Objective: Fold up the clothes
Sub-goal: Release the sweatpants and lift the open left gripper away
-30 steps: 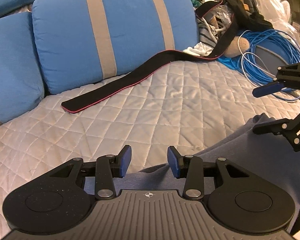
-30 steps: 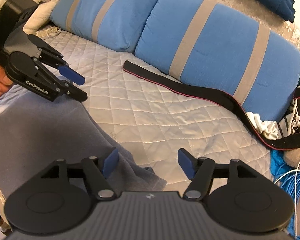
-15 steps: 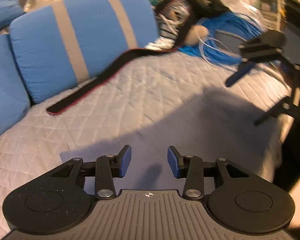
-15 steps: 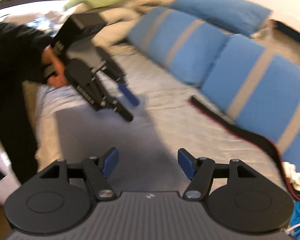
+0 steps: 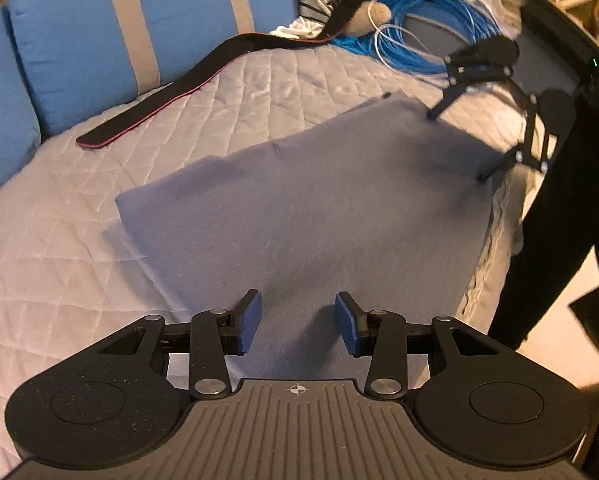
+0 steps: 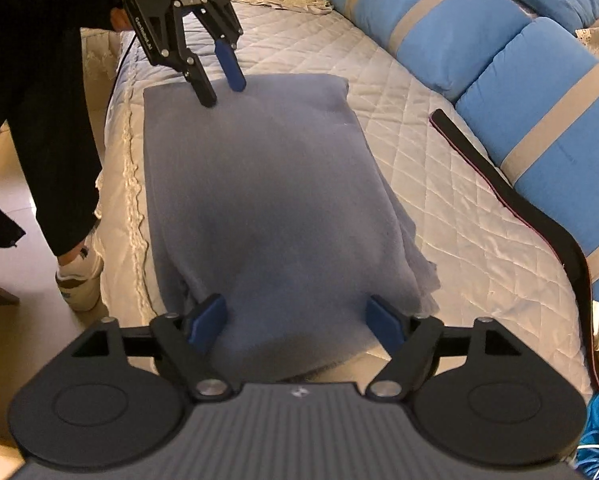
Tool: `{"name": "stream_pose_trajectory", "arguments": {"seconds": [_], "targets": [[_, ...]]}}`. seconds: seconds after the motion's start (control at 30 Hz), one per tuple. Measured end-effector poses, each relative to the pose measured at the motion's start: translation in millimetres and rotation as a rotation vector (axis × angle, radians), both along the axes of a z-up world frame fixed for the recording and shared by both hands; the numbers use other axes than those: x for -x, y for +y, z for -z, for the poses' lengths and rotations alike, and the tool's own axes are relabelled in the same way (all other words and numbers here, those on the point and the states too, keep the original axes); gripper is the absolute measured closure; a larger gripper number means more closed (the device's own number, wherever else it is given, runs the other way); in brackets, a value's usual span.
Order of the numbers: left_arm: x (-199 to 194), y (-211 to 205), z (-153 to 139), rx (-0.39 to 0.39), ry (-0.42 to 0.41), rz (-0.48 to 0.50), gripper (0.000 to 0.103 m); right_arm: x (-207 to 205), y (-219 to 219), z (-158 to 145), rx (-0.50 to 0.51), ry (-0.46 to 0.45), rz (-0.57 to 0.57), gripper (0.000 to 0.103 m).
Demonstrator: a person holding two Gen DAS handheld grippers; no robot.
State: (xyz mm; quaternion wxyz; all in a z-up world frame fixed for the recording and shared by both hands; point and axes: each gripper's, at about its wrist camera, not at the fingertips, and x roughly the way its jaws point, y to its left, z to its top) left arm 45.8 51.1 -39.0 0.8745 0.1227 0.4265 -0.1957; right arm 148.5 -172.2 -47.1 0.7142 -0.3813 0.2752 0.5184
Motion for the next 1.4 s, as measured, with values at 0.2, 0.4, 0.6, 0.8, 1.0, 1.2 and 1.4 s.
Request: {"name": "stream_pose_trajectory", "arguments": {"seconds": [0.2,0.4,0.6,0.8,1.0,1.2,1.4], "targets": [[8.1,-14.3,-1.1,-0.097,-0.012,0.040,0.060,-5.1,-7.7,-2.5,-0.005,0.011,0.027,0.007],[11.9,-17.5,-18.0,-0.087,-0.092,0.003,0.060,-20.5,-30.1,-22.1,-0.136,0.042,0.080,0.006],[9.3,-16.5,-32.4,-0.070,-0.187,-0.079,0.059,-20.6,-23.8,-12.7,-0.089,-0.081,0.096,0.009],[6.2,-17.8,-34.2,-0.080,-0.200,-0.102,0.059,-17.4,-15.6,1.9,0.012,-0.179,0.070,0.007],[5.7,-23.0,-30.3,-0.090,-0.185,-0.078,0.059,-17.6,-26.0,-18.7,-0.116,-0.078,0.072,0.012],[5.2,-23.7,-24.3,-0.108,-0.173,-0.083,0.059,-8.4,-22.9,-12.9,-0.063,0.017,-0.030,0.014],[4.0,-21.7,-22.4,-0.119,-0.168,-0.097,0.059,-7.6,-23.8,-9.1,-0.018,0.026,-0.029,0.015]]}}
